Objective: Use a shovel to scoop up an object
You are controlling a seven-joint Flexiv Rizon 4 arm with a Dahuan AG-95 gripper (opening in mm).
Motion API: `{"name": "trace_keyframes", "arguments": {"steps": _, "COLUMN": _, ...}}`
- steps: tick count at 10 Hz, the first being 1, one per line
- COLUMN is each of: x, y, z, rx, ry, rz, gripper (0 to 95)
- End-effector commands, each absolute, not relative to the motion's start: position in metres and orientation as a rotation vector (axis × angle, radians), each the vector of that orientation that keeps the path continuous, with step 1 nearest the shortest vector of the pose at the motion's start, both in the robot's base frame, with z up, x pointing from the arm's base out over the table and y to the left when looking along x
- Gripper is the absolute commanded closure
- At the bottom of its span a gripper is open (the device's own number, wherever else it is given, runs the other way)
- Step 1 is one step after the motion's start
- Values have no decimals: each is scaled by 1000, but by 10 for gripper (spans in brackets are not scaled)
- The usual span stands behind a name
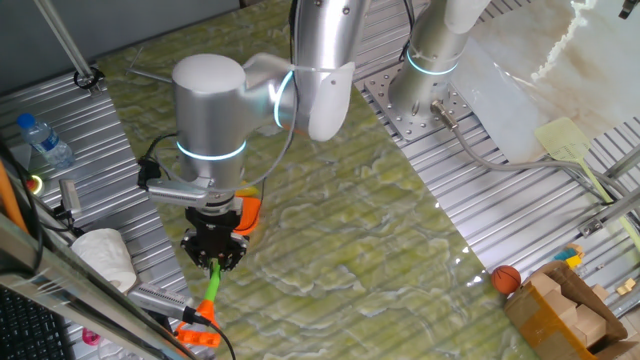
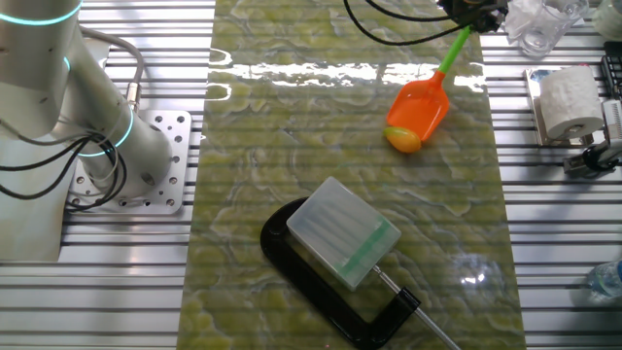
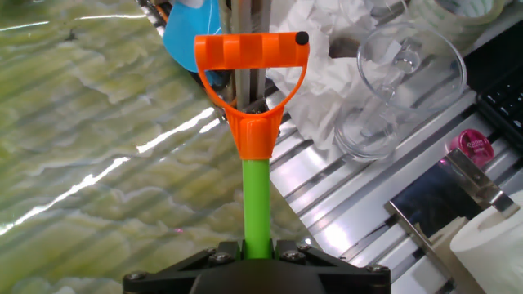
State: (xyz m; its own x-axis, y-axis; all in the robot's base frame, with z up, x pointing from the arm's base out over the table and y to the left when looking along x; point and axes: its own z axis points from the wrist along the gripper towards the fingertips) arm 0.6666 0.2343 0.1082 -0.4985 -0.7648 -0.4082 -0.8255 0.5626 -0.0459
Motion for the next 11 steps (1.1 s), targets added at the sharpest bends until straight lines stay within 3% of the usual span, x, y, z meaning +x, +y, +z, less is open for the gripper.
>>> {"name": "trace_keyframes", "arguments": {"steps": 1, "x": 668, "y": 234, "z": 109, "rx": -1330, "ry": 2404, "rz": 228, "gripper": 950}}
{"name": "trace_keyframes", "arguments": {"steps": 11, "x": 669, "y": 224, "z": 105, "rx": -1287, "ry": 2404, "rz": 292, "gripper": 950}}
